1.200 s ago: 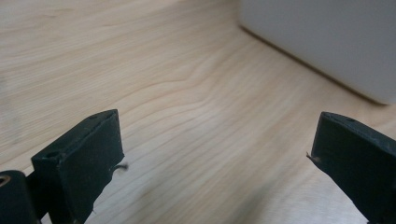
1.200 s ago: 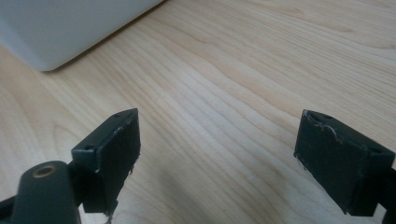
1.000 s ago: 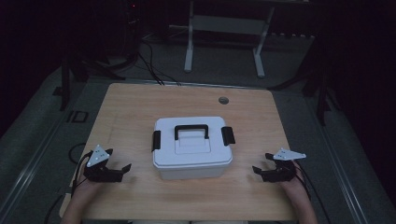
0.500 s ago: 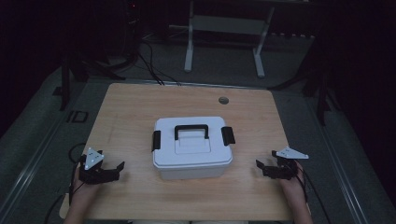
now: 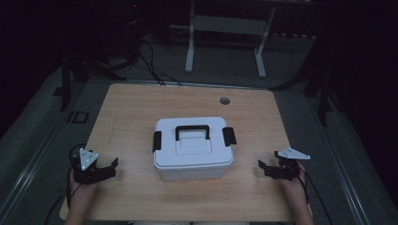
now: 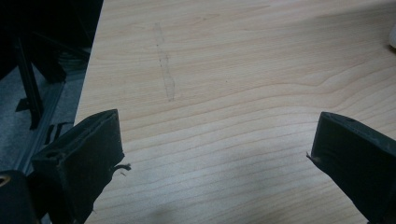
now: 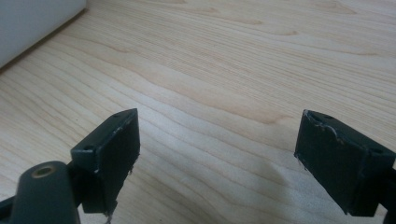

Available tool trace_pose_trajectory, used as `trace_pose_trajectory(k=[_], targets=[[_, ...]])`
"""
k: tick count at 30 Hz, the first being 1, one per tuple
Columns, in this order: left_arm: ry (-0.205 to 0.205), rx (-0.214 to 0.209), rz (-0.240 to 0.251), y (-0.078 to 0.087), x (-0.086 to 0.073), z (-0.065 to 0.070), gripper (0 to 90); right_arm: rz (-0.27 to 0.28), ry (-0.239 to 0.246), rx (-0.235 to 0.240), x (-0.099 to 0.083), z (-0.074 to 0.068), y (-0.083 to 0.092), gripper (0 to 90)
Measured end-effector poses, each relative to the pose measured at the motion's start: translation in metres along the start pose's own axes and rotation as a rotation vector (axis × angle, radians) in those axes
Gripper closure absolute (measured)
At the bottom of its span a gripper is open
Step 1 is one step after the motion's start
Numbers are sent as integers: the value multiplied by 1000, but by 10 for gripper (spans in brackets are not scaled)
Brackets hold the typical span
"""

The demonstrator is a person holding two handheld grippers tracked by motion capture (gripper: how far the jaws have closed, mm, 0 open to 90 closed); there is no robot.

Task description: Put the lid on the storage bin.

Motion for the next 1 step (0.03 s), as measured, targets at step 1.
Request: trace_pose_trajectory(k=[1], targets=[[-3, 4, -2, 0, -1, 0, 21, 0, -1, 2, 0, 0, 0, 138]])
Point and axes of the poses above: each handheld gripper's, and its own axes: y roughly backward along the jaws, x roughly out of its top, z roughly to its right, the point moved 8 cm from there along -y, roughly forward along the jaws, and after that the axes turned 2 degrees about z, right-handed, at the moved point
